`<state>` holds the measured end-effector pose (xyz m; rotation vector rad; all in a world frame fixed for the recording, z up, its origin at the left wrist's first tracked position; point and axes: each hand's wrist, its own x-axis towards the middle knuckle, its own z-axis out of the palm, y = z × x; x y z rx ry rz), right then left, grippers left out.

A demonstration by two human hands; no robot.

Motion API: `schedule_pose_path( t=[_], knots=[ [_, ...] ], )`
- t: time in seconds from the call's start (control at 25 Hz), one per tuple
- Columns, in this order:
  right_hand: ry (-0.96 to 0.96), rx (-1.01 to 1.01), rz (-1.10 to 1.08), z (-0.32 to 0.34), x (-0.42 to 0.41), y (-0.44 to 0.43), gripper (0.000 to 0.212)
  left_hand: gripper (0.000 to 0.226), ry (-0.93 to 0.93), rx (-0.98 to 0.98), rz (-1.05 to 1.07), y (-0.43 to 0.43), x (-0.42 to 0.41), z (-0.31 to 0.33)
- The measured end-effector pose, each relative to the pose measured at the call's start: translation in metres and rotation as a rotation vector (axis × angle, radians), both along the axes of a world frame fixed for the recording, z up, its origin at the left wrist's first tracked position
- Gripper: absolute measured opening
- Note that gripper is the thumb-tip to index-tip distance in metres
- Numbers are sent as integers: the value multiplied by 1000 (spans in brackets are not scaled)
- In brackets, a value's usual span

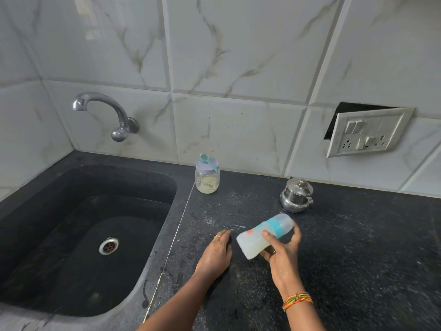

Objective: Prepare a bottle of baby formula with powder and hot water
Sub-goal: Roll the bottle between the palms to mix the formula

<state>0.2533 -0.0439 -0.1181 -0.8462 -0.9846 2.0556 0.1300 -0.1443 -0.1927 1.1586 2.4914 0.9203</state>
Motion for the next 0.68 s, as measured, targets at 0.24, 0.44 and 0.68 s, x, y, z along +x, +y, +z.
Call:
schedule_pose_path(
  t=[0.24, 0.44, 0.68],
  knots=[
    [12, 6, 16, 2, 2, 4, 71, 48, 3, 17, 7, 0, 1, 0],
    [91, -71, -81, 0, 1, 8, 66, 40, -3, 65, 17, -1, 0, 2],
    [92, -62, -63, 0, -1, 7, 64, 20, 6, 95, 35, -1, -2, 0]
  ],
)
